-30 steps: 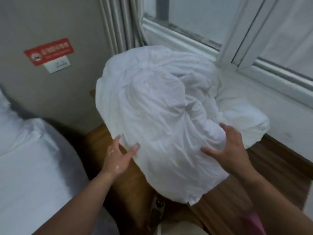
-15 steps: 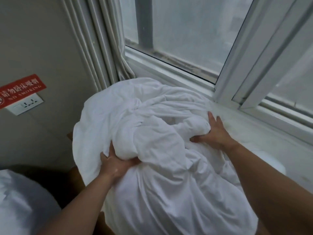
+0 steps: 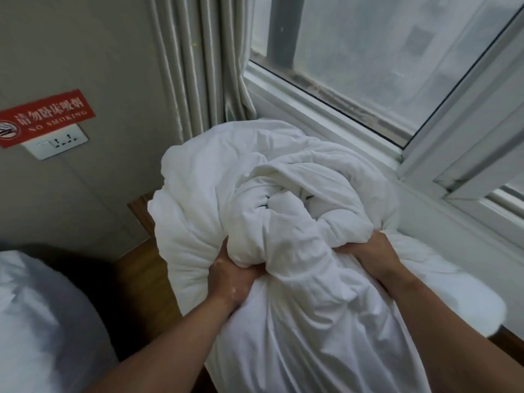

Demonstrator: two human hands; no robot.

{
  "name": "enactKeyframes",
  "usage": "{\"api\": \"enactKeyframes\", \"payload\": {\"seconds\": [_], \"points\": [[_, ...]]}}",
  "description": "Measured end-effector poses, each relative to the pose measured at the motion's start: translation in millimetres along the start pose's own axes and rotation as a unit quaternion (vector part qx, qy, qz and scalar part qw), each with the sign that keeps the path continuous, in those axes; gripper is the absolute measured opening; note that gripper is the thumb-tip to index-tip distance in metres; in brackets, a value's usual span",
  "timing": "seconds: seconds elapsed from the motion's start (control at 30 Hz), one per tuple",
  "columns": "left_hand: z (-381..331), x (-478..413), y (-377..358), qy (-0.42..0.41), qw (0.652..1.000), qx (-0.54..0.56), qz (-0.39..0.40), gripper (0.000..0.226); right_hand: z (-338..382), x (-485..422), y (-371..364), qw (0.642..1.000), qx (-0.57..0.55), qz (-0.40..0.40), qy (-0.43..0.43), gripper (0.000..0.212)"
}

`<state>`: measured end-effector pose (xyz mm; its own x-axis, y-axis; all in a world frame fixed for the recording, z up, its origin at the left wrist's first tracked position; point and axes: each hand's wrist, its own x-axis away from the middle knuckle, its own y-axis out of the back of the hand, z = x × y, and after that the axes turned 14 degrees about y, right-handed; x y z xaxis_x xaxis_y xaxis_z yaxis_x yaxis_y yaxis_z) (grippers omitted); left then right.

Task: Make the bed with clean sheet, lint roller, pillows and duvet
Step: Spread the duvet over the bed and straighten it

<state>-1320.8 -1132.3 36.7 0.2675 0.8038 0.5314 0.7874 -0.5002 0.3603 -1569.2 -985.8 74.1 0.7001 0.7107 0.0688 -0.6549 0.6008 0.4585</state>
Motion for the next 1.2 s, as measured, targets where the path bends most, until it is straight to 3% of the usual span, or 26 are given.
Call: {"api": "enactKeyframes", "payload": {"seconds": [0.27, 0.4, 0.5, 0.6, 0.8, 0.9, 1.03, 1.2], "points": [[-8, 57, 29, -0.077, 0.991, 0.104, -0.027, 0.068, 70, 58, -13, 0.991, -0.098, 0.017, 0.094, 0.061], [-15, 92, 51, -0.112, 0.979, 0.161, -0.058, 0.071, 105, 78, -15, 0.977, -0.125, 0.040, 0.167, 0.054], [-21, 128, 72, -0.142, 0.966, 0.197, -0.083, 0.066, 127, 89, -14, 0.965, -0.148, 0.054, 0.210, 0.033], [-25, 162, 96, -0.167, 0.952, 0.230, -0.115, 0.066, 156, 105, -18, 0.948, -0.163, 0.081, 0.259, 0.033], [-6, 239, 156, -0.206, 0.915, 0.267, -0.223, 0.068, 220, 162, -44, 0.910, -0.191, 0.136, 0.342, 0.046], [18, 285, 187, -0.209, 0.896, 0.273, -0.280, 0.069, 244, 202, -65, 0.887, -0.209, 0.173, 0.374, 0.039], [64, 352, 224, -0.209, 0.864, 0.280, -0.363, 0.063, 266, 258, -101, 0.863, -0.212, 0.220, 0.403, 0.036], [139, 441, 250, -0.176, 0.805, 0.297, -0.483, 0.062, 285, 340, -154, 0.814, -0.219, 0.315, 0.436, 0.048]]}}
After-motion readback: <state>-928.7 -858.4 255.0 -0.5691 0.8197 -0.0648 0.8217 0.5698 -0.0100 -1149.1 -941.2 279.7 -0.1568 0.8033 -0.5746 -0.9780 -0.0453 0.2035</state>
